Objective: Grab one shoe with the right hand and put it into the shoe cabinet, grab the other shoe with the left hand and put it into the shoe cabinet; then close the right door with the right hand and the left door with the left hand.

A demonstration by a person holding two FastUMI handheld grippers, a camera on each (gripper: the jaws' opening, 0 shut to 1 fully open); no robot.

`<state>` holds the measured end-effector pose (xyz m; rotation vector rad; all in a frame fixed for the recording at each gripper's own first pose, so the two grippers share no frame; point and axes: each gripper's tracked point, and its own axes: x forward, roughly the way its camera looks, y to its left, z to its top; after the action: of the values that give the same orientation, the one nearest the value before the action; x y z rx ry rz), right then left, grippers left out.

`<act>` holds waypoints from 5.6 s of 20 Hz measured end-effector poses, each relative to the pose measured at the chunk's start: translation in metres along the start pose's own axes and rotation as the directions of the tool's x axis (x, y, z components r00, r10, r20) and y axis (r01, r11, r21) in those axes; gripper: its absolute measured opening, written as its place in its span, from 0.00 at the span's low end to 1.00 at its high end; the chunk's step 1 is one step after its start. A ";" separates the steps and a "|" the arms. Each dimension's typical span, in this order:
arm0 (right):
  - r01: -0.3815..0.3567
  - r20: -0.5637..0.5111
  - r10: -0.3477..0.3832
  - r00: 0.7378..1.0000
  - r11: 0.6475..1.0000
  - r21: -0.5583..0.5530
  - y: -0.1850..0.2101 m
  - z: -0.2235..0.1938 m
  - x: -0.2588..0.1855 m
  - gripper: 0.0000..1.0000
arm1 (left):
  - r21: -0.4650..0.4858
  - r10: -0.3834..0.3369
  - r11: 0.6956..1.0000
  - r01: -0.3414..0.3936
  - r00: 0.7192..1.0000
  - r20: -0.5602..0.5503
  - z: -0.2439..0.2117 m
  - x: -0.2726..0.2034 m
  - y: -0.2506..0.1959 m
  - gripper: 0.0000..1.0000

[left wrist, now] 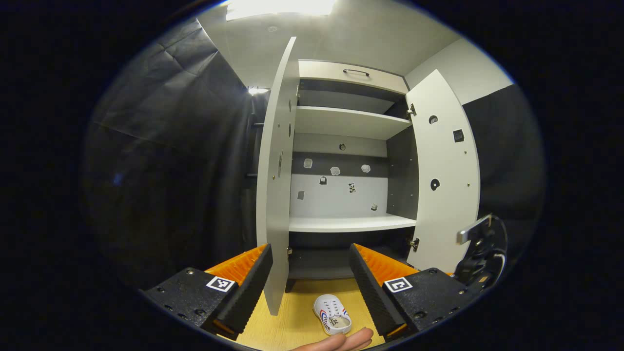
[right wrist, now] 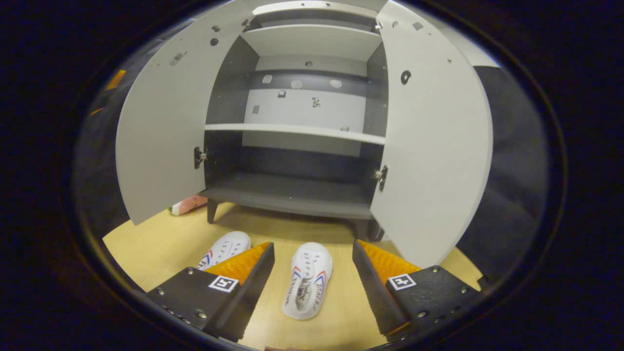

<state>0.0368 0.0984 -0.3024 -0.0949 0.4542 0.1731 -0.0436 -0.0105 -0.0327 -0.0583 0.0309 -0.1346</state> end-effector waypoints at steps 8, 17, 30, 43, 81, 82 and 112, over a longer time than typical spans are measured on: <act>0.039 -0.192 -0.020 0.981 0.995 0.096 0.024 -0.087 0.051 0.84 | 0.052 -0.021 0.998 0.022 1.000 -0.017 -0.021 -0.009 -0.001 0.96; 0.027 -0.281 0.037 0.959 0.976 0.218 0.043 -0.113 0.067 0.87 | 0.037 -0.011 0.999 0.014 0.998 -0.059 -0.052 -0.003 0.010 0.96; 0.045 -0.085 -0.022 0.996 0.958 0.284 0.020 -0.089 0.104 0.00 | 0.035 -0.078 0.996 0.083 0.990 -0.119 -0.082 0.002 -0.011 0.96; -0.059 0.154 0.028 0.988 0.977 0.204 0.017 0.017 0.034 0.00 | 0.051 -0.085 0.994 0.094 0.985 -0.150 -0.095 0.006 -0.004 0.95; -0.011 0.013 0.011 1.000 1.000 -0.011 -0.044 0.319 0.286 0.05 | -0.017 -0.090 0.996 0.089 0.992 -0.085 -0.067 0.095 -0.013 0.96; -0.018 0.019 0.018 1.000 1.000 -0.012 -0.043 0.321 0.283 0.08 | -0.020 -0.095 0.995 0.094 0.991 -0.098 -0.072 0.096 -0.014 0.96; -0.081 0.331 0.042 0.943 0.991 0.106 -0.040 0.164 -0.004 0.98 | -0.096 -0.111 0.993 0.064 0.750 -0.653 -0.363 0.091 -0.032 0.98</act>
<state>0.1115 0.0798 -0.1516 0.0647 0.1332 0.2185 0.0301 -0.0748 -0.3957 -0.0783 0.7498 -0.2445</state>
